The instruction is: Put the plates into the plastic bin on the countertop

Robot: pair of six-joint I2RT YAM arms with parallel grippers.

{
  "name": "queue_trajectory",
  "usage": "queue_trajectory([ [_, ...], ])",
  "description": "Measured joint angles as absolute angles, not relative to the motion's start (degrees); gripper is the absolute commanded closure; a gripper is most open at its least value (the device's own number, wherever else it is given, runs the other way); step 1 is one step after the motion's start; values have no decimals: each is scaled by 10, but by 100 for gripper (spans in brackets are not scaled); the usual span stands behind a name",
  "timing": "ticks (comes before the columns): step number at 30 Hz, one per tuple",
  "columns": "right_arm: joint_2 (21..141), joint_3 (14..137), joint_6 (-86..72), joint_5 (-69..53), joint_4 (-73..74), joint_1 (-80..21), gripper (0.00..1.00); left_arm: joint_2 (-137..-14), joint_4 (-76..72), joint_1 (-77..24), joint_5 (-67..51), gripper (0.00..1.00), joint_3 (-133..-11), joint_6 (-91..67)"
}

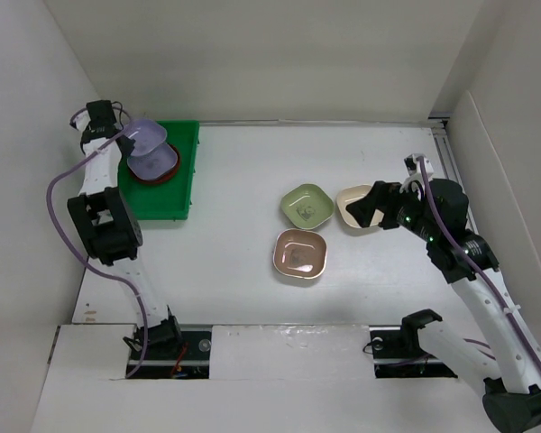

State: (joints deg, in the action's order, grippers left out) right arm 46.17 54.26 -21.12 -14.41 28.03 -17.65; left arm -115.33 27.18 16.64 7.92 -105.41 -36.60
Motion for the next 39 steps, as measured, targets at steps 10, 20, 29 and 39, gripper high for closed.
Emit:
queue_trajectory([
  [10,462,543,-211,-144,281,-178,0,-1186,274,151,57,64,-1027,-373],
  [20,458,543,-209,-140,283,-180,0,-1137,278,137,92,0,-1016,-380],
  [29,450,543,-209,-75,295,-181,0,-990,264,-161,155,0,-1008,-360],
  [39,402,569,-209,-50,324,-181,0,-1160,252,-383,166,5,-991,-296],
])
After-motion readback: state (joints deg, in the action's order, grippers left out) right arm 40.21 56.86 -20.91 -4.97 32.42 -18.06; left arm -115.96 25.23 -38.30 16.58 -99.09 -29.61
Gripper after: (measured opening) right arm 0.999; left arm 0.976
